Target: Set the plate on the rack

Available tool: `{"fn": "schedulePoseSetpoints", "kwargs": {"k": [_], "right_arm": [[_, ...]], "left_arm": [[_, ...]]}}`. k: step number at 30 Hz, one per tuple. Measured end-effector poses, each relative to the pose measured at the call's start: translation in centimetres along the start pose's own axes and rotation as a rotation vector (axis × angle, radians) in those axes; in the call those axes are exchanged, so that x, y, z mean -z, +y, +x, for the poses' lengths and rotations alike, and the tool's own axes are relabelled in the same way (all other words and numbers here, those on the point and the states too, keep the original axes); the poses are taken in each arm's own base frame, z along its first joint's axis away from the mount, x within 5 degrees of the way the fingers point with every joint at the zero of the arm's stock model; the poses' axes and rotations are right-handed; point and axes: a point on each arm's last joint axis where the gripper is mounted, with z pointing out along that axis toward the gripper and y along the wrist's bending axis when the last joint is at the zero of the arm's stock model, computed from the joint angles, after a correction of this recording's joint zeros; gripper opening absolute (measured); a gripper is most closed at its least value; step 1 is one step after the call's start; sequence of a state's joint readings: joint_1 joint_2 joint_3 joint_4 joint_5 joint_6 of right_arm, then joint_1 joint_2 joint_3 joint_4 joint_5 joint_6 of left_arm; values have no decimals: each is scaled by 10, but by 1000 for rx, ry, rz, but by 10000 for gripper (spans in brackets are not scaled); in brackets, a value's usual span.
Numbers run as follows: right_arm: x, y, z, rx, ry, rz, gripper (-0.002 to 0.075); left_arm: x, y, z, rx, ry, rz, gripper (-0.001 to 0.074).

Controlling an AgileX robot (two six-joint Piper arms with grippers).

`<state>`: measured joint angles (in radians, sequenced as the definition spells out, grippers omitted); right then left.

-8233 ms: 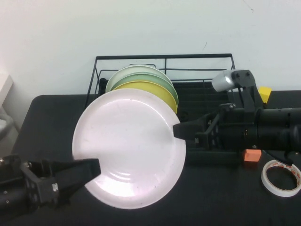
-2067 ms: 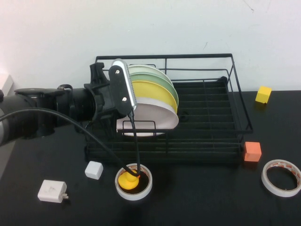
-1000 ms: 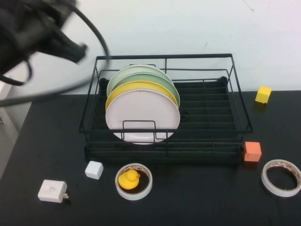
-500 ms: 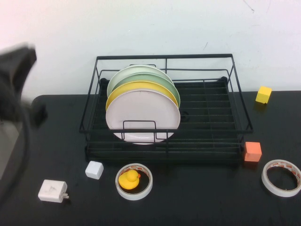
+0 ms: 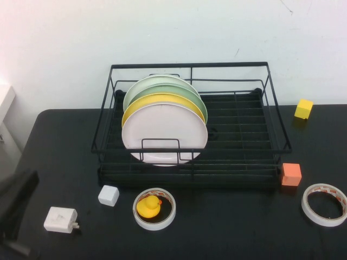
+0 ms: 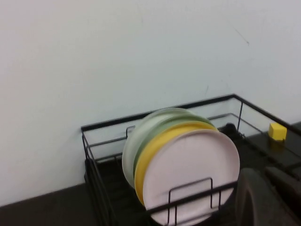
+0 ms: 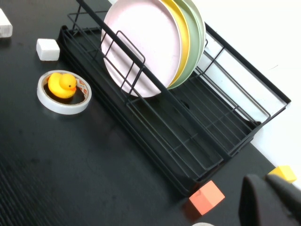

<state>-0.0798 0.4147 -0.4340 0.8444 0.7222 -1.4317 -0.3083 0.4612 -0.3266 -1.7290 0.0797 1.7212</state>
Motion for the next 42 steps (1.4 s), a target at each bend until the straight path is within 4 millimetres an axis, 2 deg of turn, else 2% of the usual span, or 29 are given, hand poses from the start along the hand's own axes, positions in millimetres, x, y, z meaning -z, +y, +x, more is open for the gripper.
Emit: {"fn": "schedulePoseSetpoints", "kwargs": {"k": [8, 20, 28, 32, 38, 42], "right_arm": [[0, 0, 0, 0, 0, 0, -1], [0, 0, 0, 0, 0, 0, -1], [0, 0, 0, 0, 0, 0, -1], [0, 0, 0, 0, 0, 0, -1], [0, 0, 0, 0, 0, 0, -1], [0, 0, 0, 0, 0, 0, -1]], "left_arm": [[9, -2, 26, 27, 26, 12, 0], [9, -4, 27, 33, 29, 34, 0], [10, 10, 30, 33, 51, -122, 0], [21, 15, 36, 35, 18, -189, 0], [40, 15, 61, 28, -46, -224, 0], [45, 17, 83, 28, -49, -274, 0]]}}
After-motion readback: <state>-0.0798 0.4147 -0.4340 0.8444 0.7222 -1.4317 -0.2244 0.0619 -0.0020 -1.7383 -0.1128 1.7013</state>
